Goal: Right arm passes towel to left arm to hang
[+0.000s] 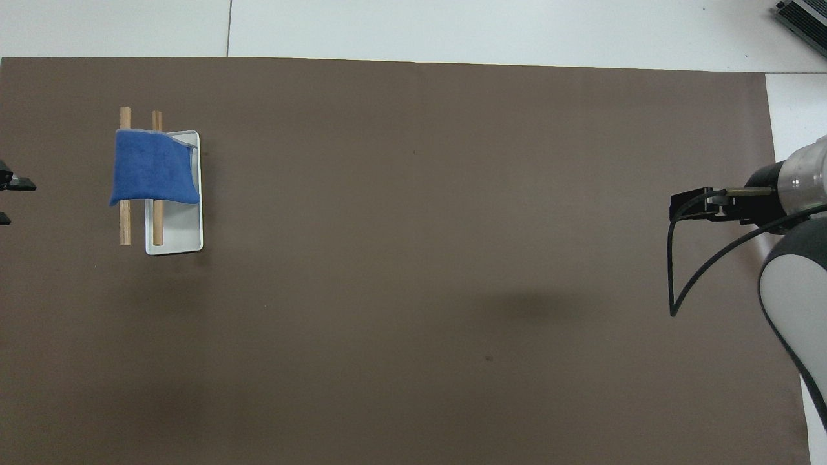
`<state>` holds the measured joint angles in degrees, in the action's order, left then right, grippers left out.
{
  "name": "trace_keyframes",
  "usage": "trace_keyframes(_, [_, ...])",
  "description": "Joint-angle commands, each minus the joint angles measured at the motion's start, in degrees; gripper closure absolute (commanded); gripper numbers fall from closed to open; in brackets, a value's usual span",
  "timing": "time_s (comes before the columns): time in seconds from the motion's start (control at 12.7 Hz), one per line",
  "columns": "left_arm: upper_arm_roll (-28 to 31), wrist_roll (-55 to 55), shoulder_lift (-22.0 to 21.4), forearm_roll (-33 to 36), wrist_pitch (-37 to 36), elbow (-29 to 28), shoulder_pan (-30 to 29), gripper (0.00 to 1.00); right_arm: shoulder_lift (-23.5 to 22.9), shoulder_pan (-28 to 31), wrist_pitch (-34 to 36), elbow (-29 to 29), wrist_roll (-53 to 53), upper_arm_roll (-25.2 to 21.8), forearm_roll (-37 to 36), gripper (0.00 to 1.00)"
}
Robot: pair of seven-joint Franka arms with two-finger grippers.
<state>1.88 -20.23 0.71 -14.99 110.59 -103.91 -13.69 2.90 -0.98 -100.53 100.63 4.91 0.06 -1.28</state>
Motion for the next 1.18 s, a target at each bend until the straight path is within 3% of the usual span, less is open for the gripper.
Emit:
trace_keyframes(0.0, [-0.3,0.2,0.7,6.6,-10.5,9.0,3.0,0.30,-0.1,1.2,0.6,-0.3,-0.5,0.0,0.1,0.00])
trace_keyframes(0.31, [-0.4,0.4,0.6,17.2,-18.0,13.3,13.8,0.26,-0.1,1.2,0.7,-0.3,-0.5,0.0,0.1,0.00])
trace_keyframes(0.63, [-0.4,2.0,-0.2,19.1,-19.0,12.9,21.1,0.26,0.0,1.2,1.3,-0.3,-0.8,0.0,0.1,0.00])
trace_keyframes(0.94, [-1.2,9.0,-0.8,18.5,-18.6,12.5,22.0,0.26,-0.1,1.3,0.3,-0.3,-1.0,0.0,0.1,0.00])
trace_keyframes(1.1, [-1.2,9.7,-0.9,18.4,-18.5,11.9,21.3,0.18,0.0,1.2,0.4,-0.4,-1.0,0.1,0.1,0.00])
